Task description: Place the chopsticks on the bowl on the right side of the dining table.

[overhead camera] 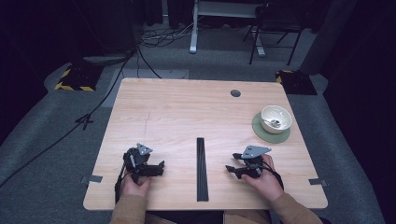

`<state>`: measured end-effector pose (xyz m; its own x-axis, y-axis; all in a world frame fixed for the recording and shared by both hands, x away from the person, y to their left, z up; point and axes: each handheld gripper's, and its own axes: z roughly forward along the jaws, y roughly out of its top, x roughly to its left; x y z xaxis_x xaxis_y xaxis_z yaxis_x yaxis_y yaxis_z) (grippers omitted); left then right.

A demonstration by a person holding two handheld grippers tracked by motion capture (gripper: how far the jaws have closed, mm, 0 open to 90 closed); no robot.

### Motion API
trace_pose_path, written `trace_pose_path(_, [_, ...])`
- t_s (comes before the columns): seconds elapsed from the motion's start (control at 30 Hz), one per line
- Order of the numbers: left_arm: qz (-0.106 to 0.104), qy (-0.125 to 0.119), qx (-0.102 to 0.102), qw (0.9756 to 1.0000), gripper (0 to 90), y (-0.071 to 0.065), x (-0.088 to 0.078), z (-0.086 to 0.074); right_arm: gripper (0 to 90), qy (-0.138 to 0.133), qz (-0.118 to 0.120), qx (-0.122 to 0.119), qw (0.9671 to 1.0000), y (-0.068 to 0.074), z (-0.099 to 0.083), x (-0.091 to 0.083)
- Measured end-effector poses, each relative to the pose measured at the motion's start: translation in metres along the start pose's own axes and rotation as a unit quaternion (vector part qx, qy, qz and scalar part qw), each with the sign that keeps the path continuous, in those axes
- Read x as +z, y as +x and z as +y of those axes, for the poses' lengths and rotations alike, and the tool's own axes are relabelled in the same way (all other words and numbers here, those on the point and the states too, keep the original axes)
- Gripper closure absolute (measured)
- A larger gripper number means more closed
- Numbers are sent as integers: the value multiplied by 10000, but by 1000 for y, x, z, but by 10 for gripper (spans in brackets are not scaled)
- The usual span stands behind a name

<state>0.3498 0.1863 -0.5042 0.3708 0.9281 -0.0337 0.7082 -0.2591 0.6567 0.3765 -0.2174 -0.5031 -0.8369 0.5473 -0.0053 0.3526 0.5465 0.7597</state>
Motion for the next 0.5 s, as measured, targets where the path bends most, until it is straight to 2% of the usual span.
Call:
trace_pose_path(0.03, [32,7,-4,10000,1,0,0,1,378,0,-1,2,10000,0,0,0])
trace_pose_path(0.2, [-93,22,163,9998,1,1,2,4,311,34,-81,43,10000,0,1,1])
trace_pose_path(0.5, [-121,16,205,9997,1,2,3,5,295,40,-113,113,9999,2,2,2])
